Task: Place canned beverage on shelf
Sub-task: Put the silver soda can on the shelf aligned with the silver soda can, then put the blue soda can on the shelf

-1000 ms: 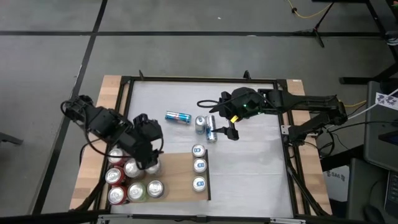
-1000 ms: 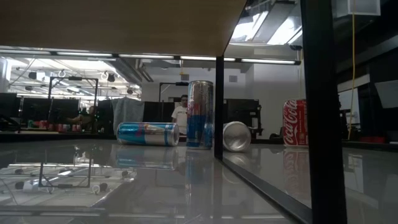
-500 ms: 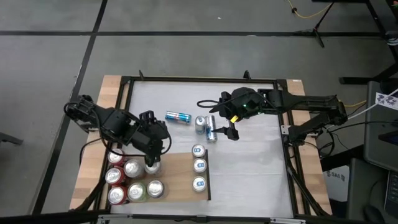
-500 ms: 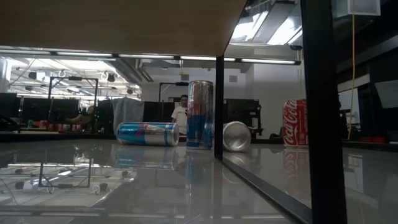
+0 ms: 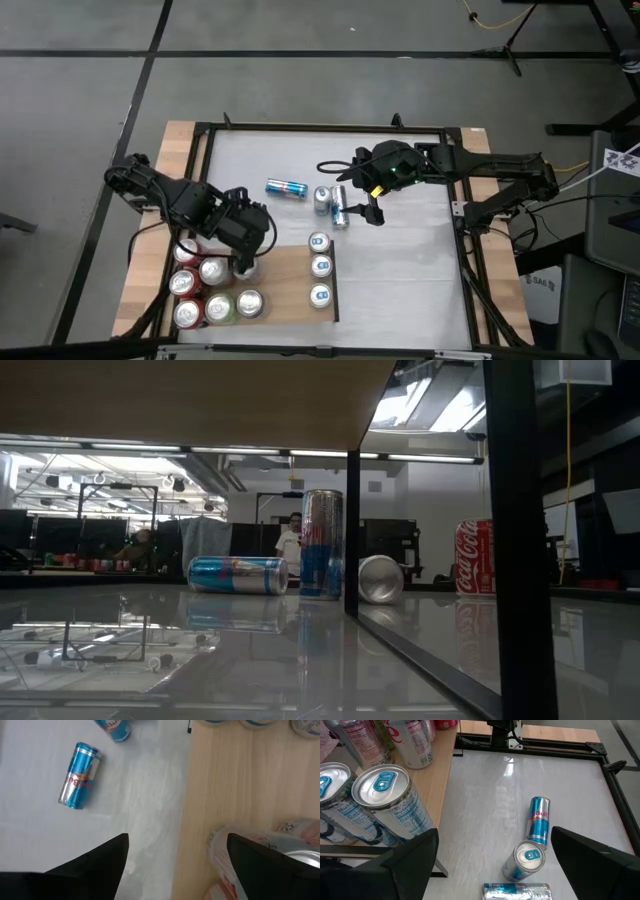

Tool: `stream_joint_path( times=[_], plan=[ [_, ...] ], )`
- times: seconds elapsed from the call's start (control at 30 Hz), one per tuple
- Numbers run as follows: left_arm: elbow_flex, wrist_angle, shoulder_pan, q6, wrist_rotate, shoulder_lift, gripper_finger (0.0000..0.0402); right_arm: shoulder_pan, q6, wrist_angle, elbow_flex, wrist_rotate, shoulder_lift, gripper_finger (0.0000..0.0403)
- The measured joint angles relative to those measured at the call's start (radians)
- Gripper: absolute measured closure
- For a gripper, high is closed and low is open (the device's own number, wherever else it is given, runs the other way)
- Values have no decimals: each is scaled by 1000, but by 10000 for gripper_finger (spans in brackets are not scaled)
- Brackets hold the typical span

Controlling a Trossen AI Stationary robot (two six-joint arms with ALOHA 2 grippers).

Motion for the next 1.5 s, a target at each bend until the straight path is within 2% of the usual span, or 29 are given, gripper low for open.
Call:
stream_joint_path(
  times=[0.27,0.47,0.67,0.93,1.2,1.5],
  plan=[
    [0,0,0,0,99,0,74,0,0,0,0,0,0,26],
    [0,0,6,0,72,0,74,0,0,0,0,2,0,26],
    [0,0,48,17,13,0,74,0,1,0,0,64,0,26],
    [0,46,204,185,25,0,74,-18,0,-2,0,98,0,26],
    [0,217,406,365,73,0,74,-127,-86,-108,0,98,0,26],
    [0,411,570,374,74,0,74,-251,-225,-194,0,98,0,26]
  ],
)
